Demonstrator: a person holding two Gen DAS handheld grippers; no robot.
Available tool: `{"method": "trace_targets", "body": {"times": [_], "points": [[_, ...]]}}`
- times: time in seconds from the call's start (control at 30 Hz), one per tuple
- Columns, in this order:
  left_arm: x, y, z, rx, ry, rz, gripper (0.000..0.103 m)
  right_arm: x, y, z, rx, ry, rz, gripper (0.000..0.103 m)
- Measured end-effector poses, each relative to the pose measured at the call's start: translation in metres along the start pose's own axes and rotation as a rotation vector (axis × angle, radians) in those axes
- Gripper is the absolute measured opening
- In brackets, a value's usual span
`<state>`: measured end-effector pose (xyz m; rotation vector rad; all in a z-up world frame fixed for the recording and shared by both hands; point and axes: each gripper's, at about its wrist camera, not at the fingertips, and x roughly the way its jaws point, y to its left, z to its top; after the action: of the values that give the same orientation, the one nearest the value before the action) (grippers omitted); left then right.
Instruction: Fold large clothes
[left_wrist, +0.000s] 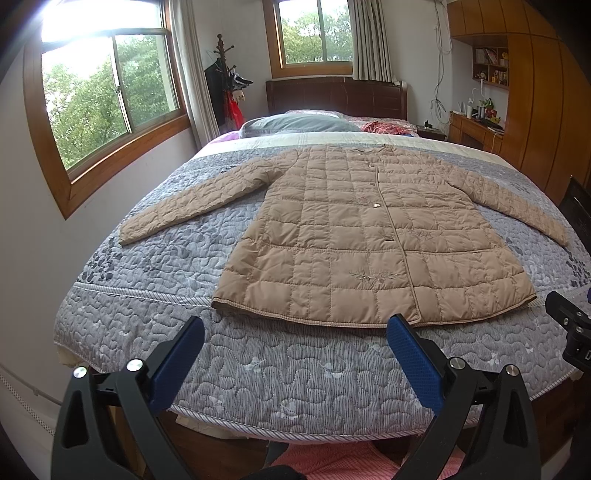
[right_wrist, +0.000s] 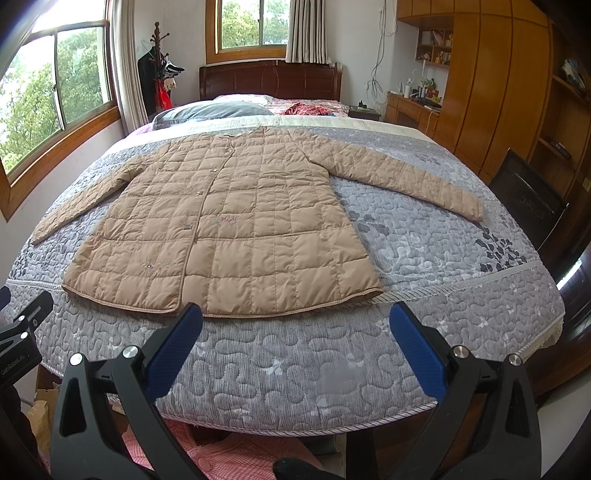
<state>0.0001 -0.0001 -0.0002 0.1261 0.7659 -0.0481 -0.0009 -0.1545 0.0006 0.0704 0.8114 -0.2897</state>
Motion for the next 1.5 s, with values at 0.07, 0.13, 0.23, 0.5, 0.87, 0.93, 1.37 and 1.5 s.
{"method": "trace_targets", "body": {"times": [0.07,0.13,0.23,0.5,0.87,0.93,1.37,1.5], "points": [[-0.0001,0.0000,-0.0001,0.000,-0.001,0.001,0.099,-0.0010,0.0016,-0.0012,0.000,-0.001,-0.001,0.100],[0.0000,0.0000,0.0000,0.000,0.000,0.000,0.099,-0.0009,0.0016,-0.0011,0.000,0.000,0.000,0.100],[0.0000,0.0001,0.0000,0.000,0.000,0.000,0.099,-0.0010,0.0014,-0.0011,0.000,0.001,0.000,0.100],[0.0000,-0.0001,0.0000,0.001,0.000,0.001,0.099,-0.0013,0.0008,-0.0001,0.001,0.001,0.000,0.100],[0.0001,0.0001,-0.0001,0.001,0.001,-0.001,0.099,-0.0013,0.0022,-0.0013,0.000,0.003,0.001,0.100],[0.0000,0.0000,0.0000,0.001,0.000,-0.001,0.099,-0.0017,0.0019,-0.0008,0.000,0.002,0.001,0.100],[0.0001,0.0000,-0.0001,0.002,0.001,-0.002,0.099,-0.0009,0.0028,-0.0004,0.000,0.002,0.000,0.100],[-0.0001,0.0001,-0.0001,0.002,0.000,-0.001,0.099,-0.0008,0.0026,-0.0007,0.000,0.001,0.000,0.100]]}}
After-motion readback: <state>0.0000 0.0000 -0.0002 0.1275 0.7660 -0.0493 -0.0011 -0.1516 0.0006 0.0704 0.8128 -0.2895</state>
